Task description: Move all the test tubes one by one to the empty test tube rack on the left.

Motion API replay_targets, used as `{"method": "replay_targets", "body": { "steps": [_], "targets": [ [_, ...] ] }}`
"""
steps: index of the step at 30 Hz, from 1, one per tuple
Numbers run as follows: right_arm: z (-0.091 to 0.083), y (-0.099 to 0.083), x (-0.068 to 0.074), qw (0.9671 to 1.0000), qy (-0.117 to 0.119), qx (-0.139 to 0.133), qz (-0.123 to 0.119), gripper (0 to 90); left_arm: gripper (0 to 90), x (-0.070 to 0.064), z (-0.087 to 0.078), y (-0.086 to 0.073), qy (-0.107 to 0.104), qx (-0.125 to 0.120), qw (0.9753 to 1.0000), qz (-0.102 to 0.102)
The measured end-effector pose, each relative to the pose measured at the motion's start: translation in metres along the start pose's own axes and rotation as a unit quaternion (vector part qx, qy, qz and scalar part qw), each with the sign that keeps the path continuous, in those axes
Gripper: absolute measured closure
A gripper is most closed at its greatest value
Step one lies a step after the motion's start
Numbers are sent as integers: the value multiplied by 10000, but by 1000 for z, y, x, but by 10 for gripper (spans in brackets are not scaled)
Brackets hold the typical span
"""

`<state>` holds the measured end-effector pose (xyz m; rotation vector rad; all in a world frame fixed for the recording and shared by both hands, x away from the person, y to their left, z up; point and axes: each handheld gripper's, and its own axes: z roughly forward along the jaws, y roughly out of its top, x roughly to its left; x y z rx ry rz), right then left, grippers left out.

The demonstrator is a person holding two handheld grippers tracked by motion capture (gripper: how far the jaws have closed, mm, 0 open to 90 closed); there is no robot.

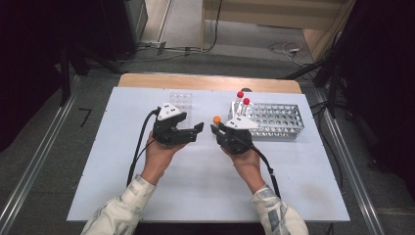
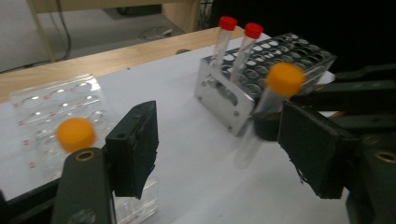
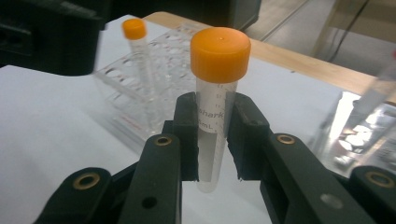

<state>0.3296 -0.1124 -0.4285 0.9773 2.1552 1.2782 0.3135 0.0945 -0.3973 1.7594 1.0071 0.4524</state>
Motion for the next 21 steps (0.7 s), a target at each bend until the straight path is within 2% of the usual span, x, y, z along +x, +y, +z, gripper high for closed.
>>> {"method": "replay_targets", "body": {
  "steps": [3, 6, 11, 15, 20, 21],
  "targets": [
    [8, 0, 9, 9999, 95, 44, -26, 718, 384, -5, 2, 0, -228, 10, 9997, 55],
    [11, 0, 16, 9998, 187, 56, -37, 718, 437, -7, 6, -1, -293, 80, 9995, 83],
    [12, 0, 24, 9995, 305, 32, -75, 718, 550, -7, 14, -5, -334, 242, 9991, 122],
    [13, 0, 27, 9994, 320, 30, -124, 717, 677, -6, 14, -5, -282, 213, 9993, 121],
    [11, 0, 27, 9993, 340, 50, -159, 701, 699, -6, 12, -4, -279, 220, 9993, 141],
    [11, 1, 26, 9992, 364, 55, -160, 643, 700, -6, 11, -4, -265, 205, 9993, 170]
  ]
}}
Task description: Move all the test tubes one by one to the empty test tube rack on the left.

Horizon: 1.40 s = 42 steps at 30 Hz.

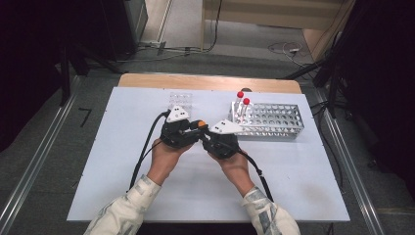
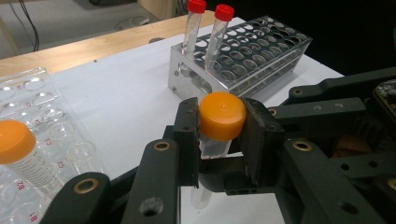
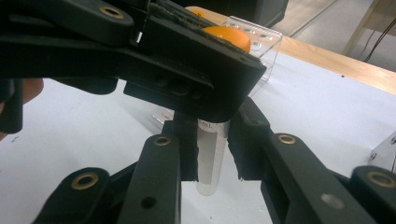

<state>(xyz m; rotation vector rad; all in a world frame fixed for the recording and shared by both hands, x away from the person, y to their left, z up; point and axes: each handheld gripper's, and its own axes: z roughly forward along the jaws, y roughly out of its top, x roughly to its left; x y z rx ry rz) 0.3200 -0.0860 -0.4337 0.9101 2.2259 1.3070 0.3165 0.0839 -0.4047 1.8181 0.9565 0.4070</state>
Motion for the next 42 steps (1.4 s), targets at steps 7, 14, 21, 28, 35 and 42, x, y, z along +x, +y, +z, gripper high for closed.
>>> {"method": "replay_targets", "body": {
  "steps": [7, 14, 21, 28, 35, 42],
  "targets": [
    [-5, -3, -7, 9998, 120, 141, -55, 474, 701, 13, -21, 8, 139, -226, 9995, -149],
    [-12, -8, -16, 9995, 166, 260, -14, 425, 701, 26, -41, 18, 392, -347, 9985, -167],
    [-17, -9, -23, 9996, 109, 248, 9, 419, 701, 42, -52, 21, 633, -425, 9968, -255],
    [-20, -12, -28, 9996, 47, 282, 54, 419, 701, 50, -46, 21, 936, -417, 9945, -222],
    [-24, -12, -32, 9997, -3, 244, 86, 420, 700, 55, -33, 18, 1126, -416, 9925, -211],
    [-26, -12, -34, 9997, -27, 217, 97, 420, 700, 59, -23, 7, 1187, -312, 9920, -277]
  ]
}}
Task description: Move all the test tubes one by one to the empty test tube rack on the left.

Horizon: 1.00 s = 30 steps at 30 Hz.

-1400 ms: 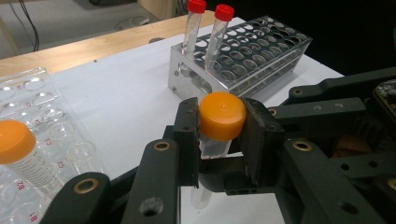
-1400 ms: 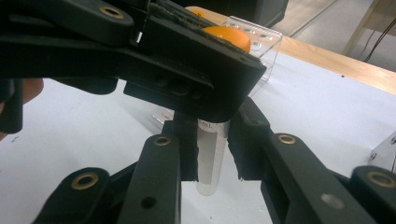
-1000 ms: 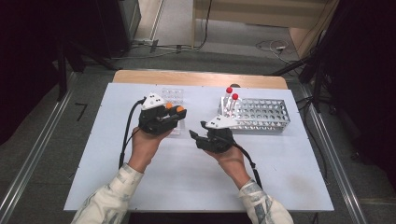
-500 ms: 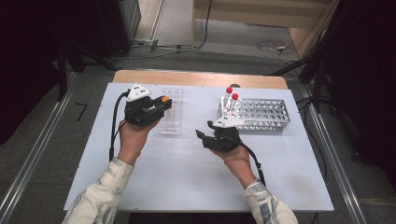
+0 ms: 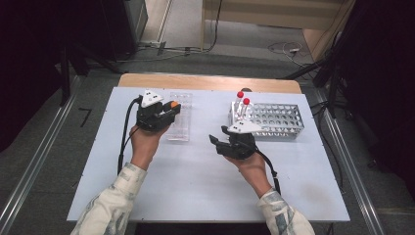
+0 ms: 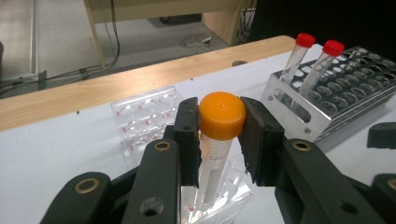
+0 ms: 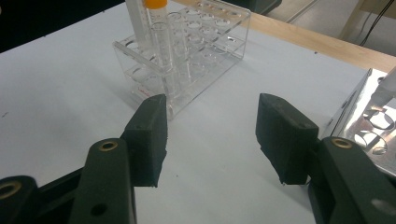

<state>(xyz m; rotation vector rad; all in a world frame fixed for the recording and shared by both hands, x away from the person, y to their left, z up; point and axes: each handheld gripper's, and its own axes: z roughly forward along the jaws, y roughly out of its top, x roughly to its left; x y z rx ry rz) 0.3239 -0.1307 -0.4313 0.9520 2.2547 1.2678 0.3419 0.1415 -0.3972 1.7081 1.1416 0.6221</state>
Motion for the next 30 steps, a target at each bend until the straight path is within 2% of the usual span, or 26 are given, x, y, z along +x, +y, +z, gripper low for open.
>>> {"method": "replay_targets", "body": {
  "steps": [7, 11, 15, 21, 24, 27, 30],
  "targets": [
    [1, 0, 1, 10000, -2, 22, 1, 420, 698, -3, 13, -18, 96, 200, 9997, 42],
    [1, -1, 1, 10000, -4, 33, -8, 420, 692, -5, 16, -24, 156, 208, 9996, 59],
    [2, -1, 1, 10000, -10, 36, -5, 419, 690, -6, 16, -24, 187, 211, 9996, 73],
    [-2, 0, -2, 10000, -72, -26, 22, 419, 637, -6, 9, -21, 174, 90, 9998, 30],
    [-4, 1, -8, 9997, -237, -73, 77, 419, 575, -6, 5, -20, 144, 82, 9999, -25],
    [-5, 0, -16, 9977, -665, -124, 44, 412, 446, -6, 2, -20, 1, 239, 9996, -150],
    [-5, -1, -30, 9958, -869, -156, 259, 408, 354, -9, -3, -22, 3, 240, 9996, -156]
  ]
}}
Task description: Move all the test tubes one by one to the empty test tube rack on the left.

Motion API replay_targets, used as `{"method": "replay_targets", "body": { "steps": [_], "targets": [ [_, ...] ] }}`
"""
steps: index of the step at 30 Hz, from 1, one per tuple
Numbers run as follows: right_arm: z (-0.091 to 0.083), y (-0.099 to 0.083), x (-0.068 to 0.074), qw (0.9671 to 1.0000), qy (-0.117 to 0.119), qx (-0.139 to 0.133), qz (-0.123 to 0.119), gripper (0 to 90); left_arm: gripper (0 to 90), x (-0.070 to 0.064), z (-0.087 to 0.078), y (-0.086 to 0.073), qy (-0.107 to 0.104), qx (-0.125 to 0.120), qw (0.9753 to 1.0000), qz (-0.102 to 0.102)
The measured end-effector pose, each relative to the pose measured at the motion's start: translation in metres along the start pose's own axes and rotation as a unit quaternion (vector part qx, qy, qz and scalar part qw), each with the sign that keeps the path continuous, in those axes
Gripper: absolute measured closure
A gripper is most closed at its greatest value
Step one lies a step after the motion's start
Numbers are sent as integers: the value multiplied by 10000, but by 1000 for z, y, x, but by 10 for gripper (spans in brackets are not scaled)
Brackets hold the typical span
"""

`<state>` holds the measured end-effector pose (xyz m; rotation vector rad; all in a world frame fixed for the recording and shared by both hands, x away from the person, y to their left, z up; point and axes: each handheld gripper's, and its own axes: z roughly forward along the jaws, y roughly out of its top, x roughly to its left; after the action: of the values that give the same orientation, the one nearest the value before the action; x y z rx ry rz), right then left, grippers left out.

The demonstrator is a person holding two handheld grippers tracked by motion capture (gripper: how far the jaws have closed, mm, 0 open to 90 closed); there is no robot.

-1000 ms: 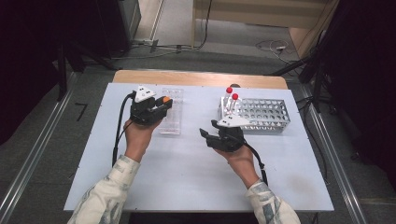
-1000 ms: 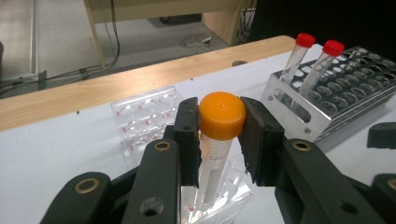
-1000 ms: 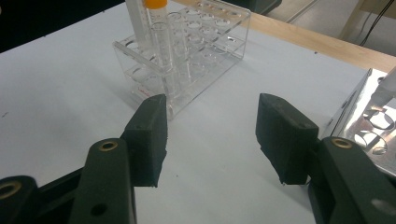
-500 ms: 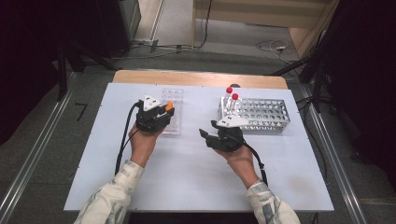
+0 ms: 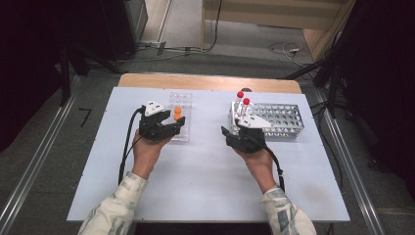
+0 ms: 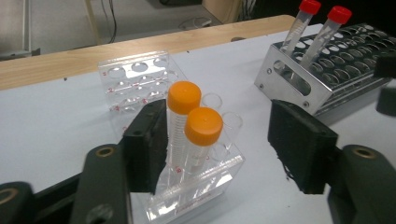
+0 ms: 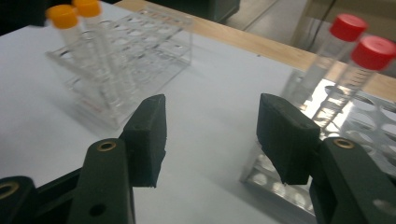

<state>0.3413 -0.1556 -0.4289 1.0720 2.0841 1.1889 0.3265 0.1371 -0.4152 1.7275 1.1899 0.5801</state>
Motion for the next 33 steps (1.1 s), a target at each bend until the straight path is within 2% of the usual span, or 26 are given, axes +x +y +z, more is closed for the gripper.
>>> {"method": "replay_targets", "body": {
  "steps": [6, 12, 16, 18, 20, 24, 33],
  "targets": [
    [3, 1, -19, 9988, -352, -94, 315, 409, 255, -2, -6, -1, 36, -9, 10000, 45],
    [15, -1, -39, 9961, -614, -102, 623, 441, 212, 3, -11, -3, 68, -25, 10000, -53],
    [25, 5, -46, 9949, -830, -7, 570, 460, 212, 3, -12, -4, 59, -47, 10000, -59],
    [30, 8, -50, 9944, -840, 26, 646, 470, 212, 2, -11, -4, 54, -24, 10000, -43],
    [36, 11, -54, 9937, -918, 96, 632, 495, 212, 2, -11, -5, 47, -19, 10000, -52],
    [46, 14, -59, 9935, -925, 184, 631, 538, 212, 2, -12, -5, 49, -20, 10000, -33],
    [56, 13, -61, 9934, -914, 214, 654, 672, 211, 2, -11, -6, 44, -11, 10000, -65]
  ]
}}
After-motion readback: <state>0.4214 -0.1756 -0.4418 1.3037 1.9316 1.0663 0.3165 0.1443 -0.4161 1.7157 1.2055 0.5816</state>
